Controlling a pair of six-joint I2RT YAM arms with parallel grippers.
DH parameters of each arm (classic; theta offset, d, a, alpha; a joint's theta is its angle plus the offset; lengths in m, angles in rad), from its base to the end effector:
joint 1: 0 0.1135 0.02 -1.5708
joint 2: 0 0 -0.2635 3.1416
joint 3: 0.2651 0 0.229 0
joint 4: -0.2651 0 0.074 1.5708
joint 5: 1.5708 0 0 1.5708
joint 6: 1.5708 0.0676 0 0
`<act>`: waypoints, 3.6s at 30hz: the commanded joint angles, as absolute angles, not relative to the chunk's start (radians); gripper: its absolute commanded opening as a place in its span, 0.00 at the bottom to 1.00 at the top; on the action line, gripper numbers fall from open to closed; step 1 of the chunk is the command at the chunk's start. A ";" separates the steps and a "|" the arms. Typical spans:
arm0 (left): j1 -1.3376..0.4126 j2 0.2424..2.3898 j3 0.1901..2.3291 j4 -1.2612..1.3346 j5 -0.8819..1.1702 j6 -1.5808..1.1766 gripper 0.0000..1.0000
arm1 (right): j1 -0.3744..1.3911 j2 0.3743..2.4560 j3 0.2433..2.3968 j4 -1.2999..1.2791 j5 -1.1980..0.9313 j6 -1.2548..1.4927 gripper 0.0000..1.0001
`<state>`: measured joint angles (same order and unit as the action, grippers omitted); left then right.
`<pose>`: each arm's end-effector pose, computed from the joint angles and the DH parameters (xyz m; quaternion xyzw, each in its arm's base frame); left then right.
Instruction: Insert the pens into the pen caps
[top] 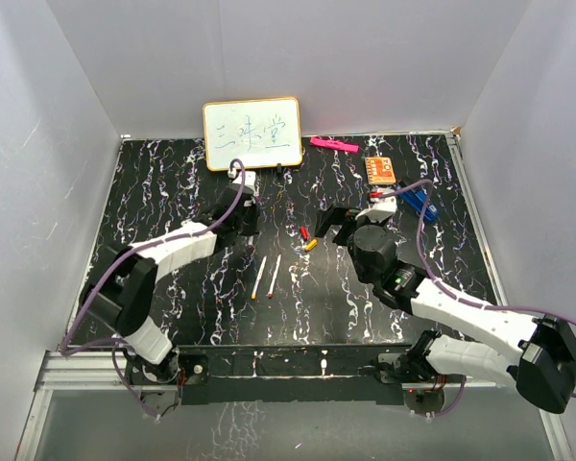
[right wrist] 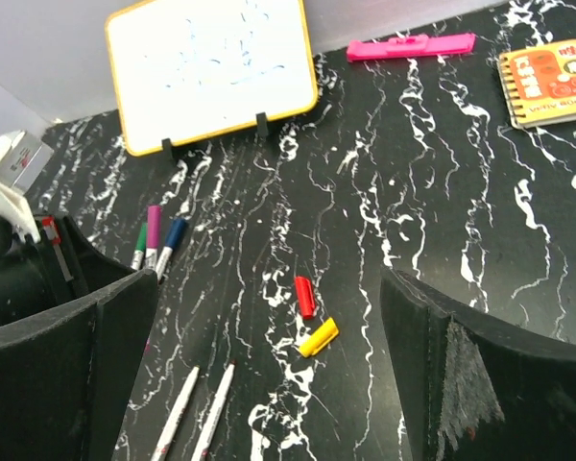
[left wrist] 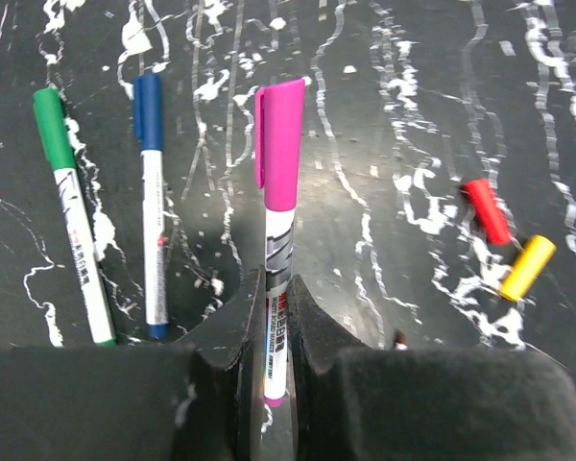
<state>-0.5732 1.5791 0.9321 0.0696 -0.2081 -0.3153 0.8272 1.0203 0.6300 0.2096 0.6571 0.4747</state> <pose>0.3034 -0.1792 0.2152 0.0634 0.8735 -0.1212 0.4672 0.1893 0.1449 0.2866 0.0760 0.7519 0.1702 0.6324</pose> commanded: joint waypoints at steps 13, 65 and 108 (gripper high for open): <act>-0.512 1.805 1.121 -0.006 -0.202 -0.268 0.11 | 0.825 1.103 0.690 0.132 0.717 0.512 0.98; -0.569 1.536 1.067 -0.254 -0.147 -0.269 0.38 | 0.814 1.187 0.651 0.280 0.825 0.499 0.98; -0.722 1.699 1.051 -0.562 -0.001 -0.326 0.46 | 0.810 1.166 0.645 0.209 0.868 0.551 0.98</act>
<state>-0.7166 1.6749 1.0161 -0.5358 0.0036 -0.3256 0.8158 1.1862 0.6418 0.1844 0.8429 0.5442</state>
